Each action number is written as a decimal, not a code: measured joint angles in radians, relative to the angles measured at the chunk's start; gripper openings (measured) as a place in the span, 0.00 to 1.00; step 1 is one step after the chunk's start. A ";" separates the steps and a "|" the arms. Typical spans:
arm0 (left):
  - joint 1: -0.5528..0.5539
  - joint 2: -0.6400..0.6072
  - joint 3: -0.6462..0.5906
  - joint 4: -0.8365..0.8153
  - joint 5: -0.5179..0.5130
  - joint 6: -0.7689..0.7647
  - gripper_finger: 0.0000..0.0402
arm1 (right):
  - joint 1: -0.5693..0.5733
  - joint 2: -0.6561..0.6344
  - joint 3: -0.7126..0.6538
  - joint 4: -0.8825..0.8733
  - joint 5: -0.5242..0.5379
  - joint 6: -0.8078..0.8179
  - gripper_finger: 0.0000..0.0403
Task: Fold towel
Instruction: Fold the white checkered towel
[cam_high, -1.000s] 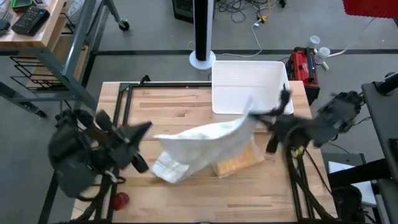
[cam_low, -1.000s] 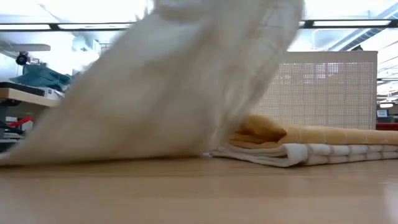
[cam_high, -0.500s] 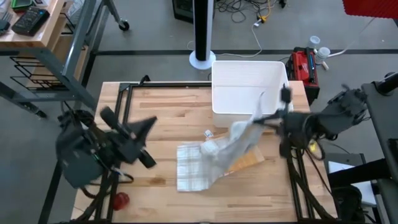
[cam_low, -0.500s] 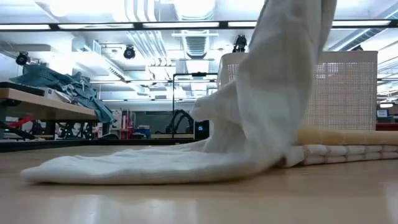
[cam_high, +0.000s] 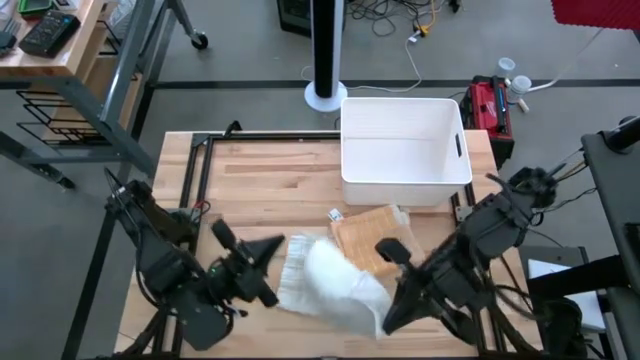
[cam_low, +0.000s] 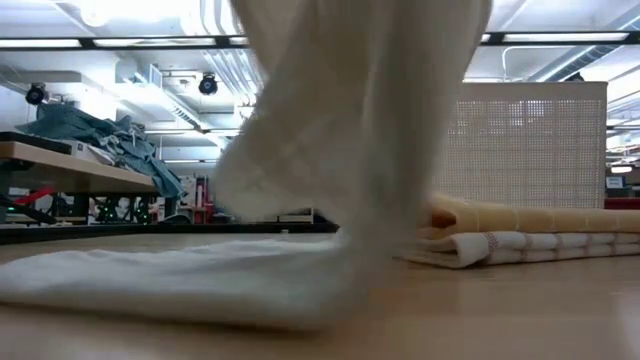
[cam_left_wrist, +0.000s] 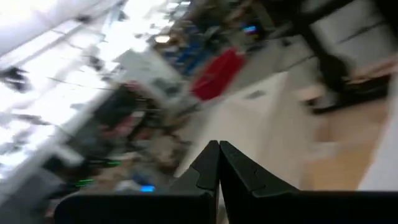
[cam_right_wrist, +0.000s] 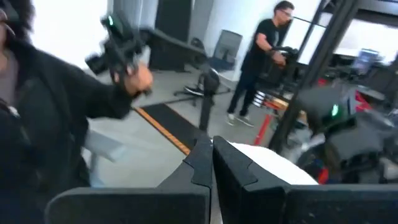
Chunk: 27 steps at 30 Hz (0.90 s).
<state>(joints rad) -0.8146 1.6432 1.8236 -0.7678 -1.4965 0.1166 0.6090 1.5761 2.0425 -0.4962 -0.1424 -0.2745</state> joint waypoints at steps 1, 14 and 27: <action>0.000 0.000 -0.022 -0.002 0.046 -0.046 0.00 | 0.000 0.016 0.036 -0.016 -0.014 0.018 0.00; 0.070 0.001 -0.276 0.041 0.282 -0.363 0.08 | -0.096 0.076 0.306 -0.037 -0.018 0.208 0.00; 0.191 0.002 -0.577 0.770 0.586 -0.219 0.33 | -0.105 0.116 0.304 -0.224 -0.093 0.250 0.00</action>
<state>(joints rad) -0.6237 1.6449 1.2463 0.0020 -0.9110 -0.1022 0.5038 1.6919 2.3463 -0.7203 -0.2356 -0.0241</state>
